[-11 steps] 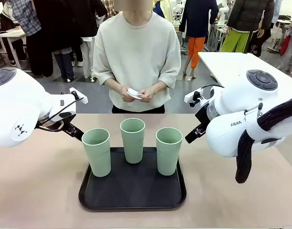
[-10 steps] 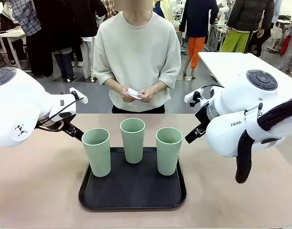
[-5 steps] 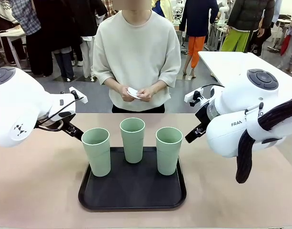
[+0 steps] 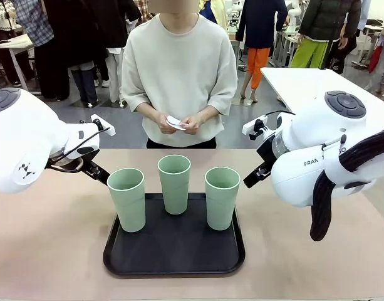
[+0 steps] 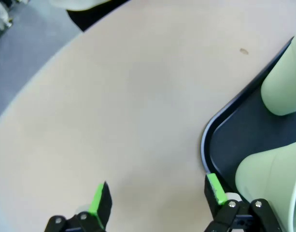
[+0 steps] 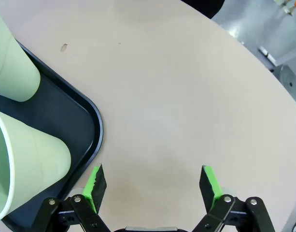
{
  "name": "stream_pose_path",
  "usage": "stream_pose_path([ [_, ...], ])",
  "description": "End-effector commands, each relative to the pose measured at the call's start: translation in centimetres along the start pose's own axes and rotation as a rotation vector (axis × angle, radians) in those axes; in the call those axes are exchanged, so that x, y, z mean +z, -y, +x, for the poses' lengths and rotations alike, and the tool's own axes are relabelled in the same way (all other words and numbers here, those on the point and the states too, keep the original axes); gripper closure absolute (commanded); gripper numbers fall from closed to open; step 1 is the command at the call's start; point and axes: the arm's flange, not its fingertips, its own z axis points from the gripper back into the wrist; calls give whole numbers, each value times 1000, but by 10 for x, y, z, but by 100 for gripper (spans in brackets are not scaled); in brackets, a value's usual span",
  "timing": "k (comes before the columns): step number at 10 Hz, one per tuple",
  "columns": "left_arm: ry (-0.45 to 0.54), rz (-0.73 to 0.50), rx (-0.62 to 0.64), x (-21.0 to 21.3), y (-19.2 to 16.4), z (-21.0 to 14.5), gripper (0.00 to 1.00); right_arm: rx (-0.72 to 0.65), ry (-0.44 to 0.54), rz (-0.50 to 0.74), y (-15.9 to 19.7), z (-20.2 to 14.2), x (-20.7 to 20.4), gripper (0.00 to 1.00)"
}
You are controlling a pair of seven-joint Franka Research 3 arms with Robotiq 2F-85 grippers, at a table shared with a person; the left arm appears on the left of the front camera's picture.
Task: Place coasters on the table and set cups on them.
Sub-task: Pick up one Reusable plastic cup and place it on a coaster set by the human.
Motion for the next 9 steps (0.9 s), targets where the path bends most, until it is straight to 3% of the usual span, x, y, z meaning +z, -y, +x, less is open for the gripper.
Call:
stream_pose_path([
  [1, 0, 0, 0, 0, 0, 0, 0, 0, 0, 0, 0, 0, 0, 0],
  [3, -52, 63, -43, 7, -10, 0, 0, 18, -19, 1, 1, 3, 10, 0],
  [5, -118, 151, -40, 61, -29, 16, 0, -3, -101, -18, -4, 5, 59, 0],
  [7, -185, 55, -110, 125, -18, 17, 0, -18, -212, -45, -11, -10, 92, 0],
  [9, -239, -92, -60, 167, 4, 9, 0, -12, -316, -22, -42, -35, 142, 0],
])
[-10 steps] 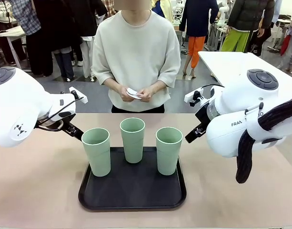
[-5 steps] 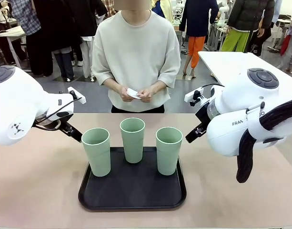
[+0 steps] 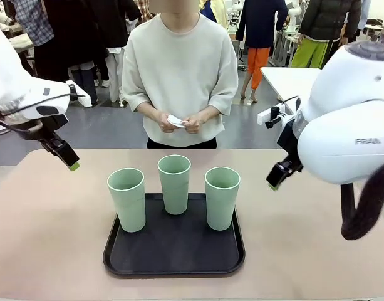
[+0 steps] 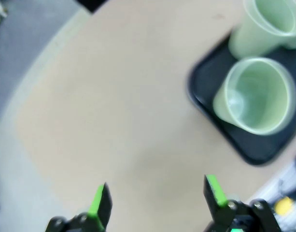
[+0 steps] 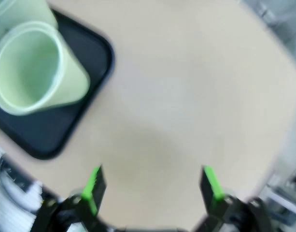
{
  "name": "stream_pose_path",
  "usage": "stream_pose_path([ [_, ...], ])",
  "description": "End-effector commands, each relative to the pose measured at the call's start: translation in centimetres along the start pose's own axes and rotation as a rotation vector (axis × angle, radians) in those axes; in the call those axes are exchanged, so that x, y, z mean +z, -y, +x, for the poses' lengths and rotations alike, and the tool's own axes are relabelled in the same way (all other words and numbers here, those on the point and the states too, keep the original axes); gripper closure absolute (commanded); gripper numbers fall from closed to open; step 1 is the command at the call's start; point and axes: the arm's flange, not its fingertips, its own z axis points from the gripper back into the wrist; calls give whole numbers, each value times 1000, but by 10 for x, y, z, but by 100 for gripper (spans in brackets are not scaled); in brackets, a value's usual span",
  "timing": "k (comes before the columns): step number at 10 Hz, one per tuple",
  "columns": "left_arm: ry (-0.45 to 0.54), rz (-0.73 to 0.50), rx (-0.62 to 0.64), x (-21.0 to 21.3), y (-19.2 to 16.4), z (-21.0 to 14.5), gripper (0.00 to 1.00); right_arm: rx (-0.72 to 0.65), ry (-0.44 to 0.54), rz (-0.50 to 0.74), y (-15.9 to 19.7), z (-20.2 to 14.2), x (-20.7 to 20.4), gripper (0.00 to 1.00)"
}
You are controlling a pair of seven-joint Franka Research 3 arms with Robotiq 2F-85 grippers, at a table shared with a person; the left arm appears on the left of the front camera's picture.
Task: Place coasters on the table and set cups on them.
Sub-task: Pick up one Reusable plastic cup and place it on a coaster set by the human.
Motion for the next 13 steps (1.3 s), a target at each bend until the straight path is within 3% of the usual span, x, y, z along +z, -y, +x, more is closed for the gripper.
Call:
stream_pose_path([
  [1, -55, -114, 52, 30, 20, -15, 0, 7, -62, -17, -40, -48, 41, 0],
  [2, -80, -40, 155, 34, 27, -21, 0, -14, -51, -102, -46, -57, 51, 0],
  [3, -28, -68, 0, 20, 18, -8, 0, 6, -48, -10, -16, -15, 25, 0],
  [5, -28, -68, 0, 20, 18, -8, 0, 6, -48, -10, -16, -15, 25, 0],
  [6, -45, -77, 31, 32, 26, -15, 0, -2, -55, -32, -28, -29, 49, 0],
  [7, -17, -168, 70, 13, 17, -15, 0, 43, -74, 156, -15, -24, 37, 0],
  [8, 93, -399, 268, 7, -3, -18, 0, 26, -17, 351, 13, -21, 33, 0],
  [10, 404, -685, 544, 25, -47, -50, 0, -124, 243, 825, 75, -55, 35, 0],
  [11, 540, -828, 673, 24, -79, -72, 0, -209, 385, 978, 108, -78, 31, 0],
  [12, 600, -883, 749, 15, -97, -92, 0, -263, 418, 1020, 129, -98, 28, 0],
  [13, 586, -878, 806, 24, -109, -108, 0, -323, 428, 1038, 138, -119, 27, 0],
])
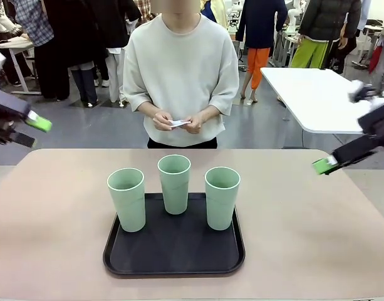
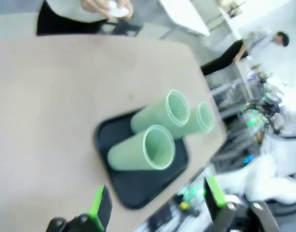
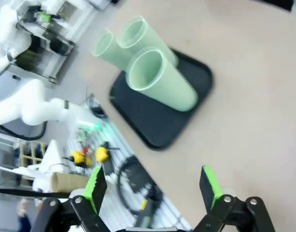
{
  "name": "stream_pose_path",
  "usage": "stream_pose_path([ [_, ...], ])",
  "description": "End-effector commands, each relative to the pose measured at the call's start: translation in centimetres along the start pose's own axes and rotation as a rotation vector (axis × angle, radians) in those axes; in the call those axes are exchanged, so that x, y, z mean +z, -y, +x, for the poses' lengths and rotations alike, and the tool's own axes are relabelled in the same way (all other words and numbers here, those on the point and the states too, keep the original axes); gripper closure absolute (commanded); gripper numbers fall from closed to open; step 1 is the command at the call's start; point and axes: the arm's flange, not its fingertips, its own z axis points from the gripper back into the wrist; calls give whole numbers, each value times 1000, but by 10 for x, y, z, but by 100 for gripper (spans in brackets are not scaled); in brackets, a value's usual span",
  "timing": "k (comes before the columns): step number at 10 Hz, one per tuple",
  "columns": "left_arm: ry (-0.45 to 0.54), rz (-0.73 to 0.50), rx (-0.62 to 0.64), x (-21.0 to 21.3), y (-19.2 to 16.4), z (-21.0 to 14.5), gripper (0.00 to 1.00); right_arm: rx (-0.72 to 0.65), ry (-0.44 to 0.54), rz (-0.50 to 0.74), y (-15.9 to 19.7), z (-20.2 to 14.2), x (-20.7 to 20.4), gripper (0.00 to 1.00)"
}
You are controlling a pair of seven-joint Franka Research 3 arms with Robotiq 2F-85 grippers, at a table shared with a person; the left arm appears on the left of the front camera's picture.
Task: Place coasters on the table and set cups on them.
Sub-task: Pick up one Reusable plastic cup and place it on a coaster set by the human.
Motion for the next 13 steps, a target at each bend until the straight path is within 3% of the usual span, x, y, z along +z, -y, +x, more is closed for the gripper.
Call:
stream_pose_path([
  [1, 158, -118, 138, 21, -9, -20, 0, -180, 142, 166, 9, -25, 20, 0],
  [3, 124, -119, 199, 59, -44, -31, 0, -244, 193, 169, 25, -50, 60, 0],
  [5, 38, -116, 278, 78, -75, -37, 0, -273, 147, 190, 32, -64, 73, 0],
  [7, 11, -122, 292, 89, -76, -46, 0, -304, 135, 190, 34, -75, 83, 0],
  [9, -77, -134, 287, 91, -86, -52, 0, -330, 131, 186, 42, -81, 91, 0],
  [13, -129, -116, 320, 89, -88, -63, 0, -377, 96, 195, 52, -84, 85, 0],
])
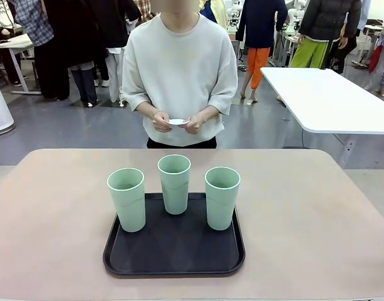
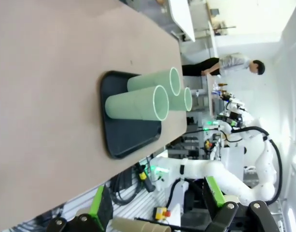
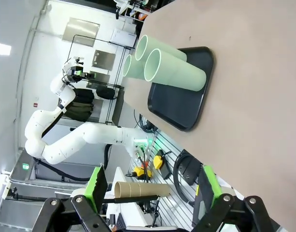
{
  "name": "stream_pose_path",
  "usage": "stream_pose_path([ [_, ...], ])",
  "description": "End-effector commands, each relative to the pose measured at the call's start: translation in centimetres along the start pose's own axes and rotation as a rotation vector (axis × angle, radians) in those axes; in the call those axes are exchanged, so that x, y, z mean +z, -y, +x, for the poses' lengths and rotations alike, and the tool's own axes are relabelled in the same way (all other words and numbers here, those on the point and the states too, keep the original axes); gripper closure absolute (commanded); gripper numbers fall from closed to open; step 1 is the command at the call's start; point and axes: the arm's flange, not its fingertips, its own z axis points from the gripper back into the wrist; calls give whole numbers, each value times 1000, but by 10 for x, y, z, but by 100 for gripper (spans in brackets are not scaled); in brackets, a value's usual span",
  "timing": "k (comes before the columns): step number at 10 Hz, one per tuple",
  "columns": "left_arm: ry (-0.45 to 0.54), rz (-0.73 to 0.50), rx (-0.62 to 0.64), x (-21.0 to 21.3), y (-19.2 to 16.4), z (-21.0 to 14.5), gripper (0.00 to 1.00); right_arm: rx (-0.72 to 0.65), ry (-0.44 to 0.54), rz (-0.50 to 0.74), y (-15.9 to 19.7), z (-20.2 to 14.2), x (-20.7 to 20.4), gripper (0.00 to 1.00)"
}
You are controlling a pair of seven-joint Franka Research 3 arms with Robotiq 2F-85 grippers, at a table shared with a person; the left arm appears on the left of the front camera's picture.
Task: Place coasters on the table and set cups on them.
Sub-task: Pick up one Reusable plastic cup and place it on a coaster set by the human.
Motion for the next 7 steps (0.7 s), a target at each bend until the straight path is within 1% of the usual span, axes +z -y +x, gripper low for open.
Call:
stream_pose_path([
  [1, -39, 39, -17, 4, -2, 0, 0, 29, -42, -7, 4, 4, -1, 0],
  [2, 0, 0, 0, 0, 0, 0, 0, 0, 0, 0, 0, 0, 0, 0],
  [7, 0, 0, 0, 0, 0, 0, 0, 0, 0, 0, 0, 0, 0, 0],
])
